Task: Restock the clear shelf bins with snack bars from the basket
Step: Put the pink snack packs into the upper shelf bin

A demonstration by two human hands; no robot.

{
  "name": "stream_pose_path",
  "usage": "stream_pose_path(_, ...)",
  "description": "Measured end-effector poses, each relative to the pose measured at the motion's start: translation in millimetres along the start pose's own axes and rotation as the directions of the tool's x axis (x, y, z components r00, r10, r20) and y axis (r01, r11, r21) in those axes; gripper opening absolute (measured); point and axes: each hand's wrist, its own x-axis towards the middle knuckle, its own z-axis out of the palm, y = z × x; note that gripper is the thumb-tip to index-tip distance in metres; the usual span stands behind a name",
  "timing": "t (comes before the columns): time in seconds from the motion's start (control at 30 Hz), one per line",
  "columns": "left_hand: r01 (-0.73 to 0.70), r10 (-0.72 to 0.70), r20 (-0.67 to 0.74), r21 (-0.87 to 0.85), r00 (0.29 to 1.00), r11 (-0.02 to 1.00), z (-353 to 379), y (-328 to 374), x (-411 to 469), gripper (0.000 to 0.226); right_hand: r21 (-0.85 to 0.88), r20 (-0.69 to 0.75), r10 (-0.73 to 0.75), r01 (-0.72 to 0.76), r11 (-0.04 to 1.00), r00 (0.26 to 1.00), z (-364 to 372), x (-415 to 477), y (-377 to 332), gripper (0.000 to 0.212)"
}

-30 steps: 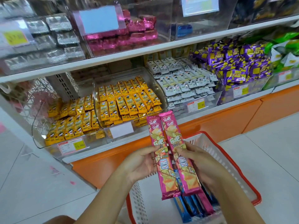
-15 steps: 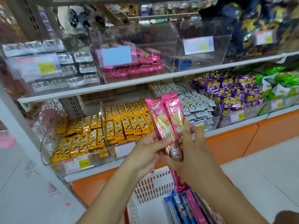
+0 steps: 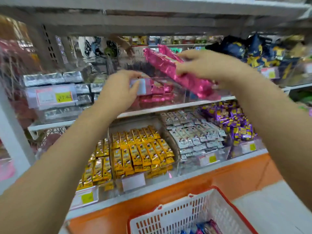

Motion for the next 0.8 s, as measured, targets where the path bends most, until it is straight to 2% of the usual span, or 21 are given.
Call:
stream_pose_path(0.1, -0.030, 0.003, 0.117, 0.231, 0.993, 0.972, 5.0, -17.2, 16.8, 0.033, -0.024, 0.083, 0.083, -0.081, 0.996, 0.993, -11.6, 54.4, -16.1, 0.034)
stream_pose_path(0.3, -0.078, 0.034, 0.156, 0.283, 0.987, 0.956, 10.2, -28.8, 18.8, 0.041, -0.157, 0.222, 0.168, -0.135, 0.978, 0.960, 9.7, 116.2, -36.6, 0.012)
stream_pose_path(0.4, -0.091, 0.038, 0.179, 0.294, 0.983, 0.952, 10.9, -32.8, 19.5, 0.044, -0.193, 0.288, 0.184, -0.132, 0.972, 0.940, 32.9, 130.0, -34.4, 0.021)
stream_pose_path(0.47, -0.107, 0.056, 0.178, 0.289, 0.982, 0.951, 11.9, -34.7, 20.4, 0.043, -0.216, 0.267, 0.187, -0.131, 0.968, 0.945, 48.7, 137.7, -30.6, 0.024)
stream_pose_path(0.53, -0.107, 0.060, 0.172, 0.278, 0.983, 0.954, 12.9, -36.8, 20.8, 0.044, -0.217, 0.239, 0.204, -0.153, 0.964, 0.949, 61.2, 146.6, -25.6, 0.050)
stream_pose_path(0.63, -0.116, 0.074, 0.161, 0.270, 0.984, 0.956, 14.8, -39.8, 20.0, 0.050, -0.243, 0.245, 0.217, -0.157, 0.957, 0.945, 70.5, 154.2, -21.1, 0.045)
stream_pose_path(0.7, -0.122, 0.082, 0.147, 0.282, 0.986, 0.952, 16.5, -40.6, 20.0, 0.052, -0.311, 0.189, 0.212, -0.146, 0.939, 0.959, 70.4, 158.2, -19.1, 0.041)
stream_pose_path(0.8, -0.119, 0.083, 0.128, 0.307, 0.988, 0.944, 18.6, -40.6, 19.7, 0.053, -0.282, 0.217, 0.232, -0.166, 0.945, 0.948, 71.9, 162.4, -14.3, 0.051)
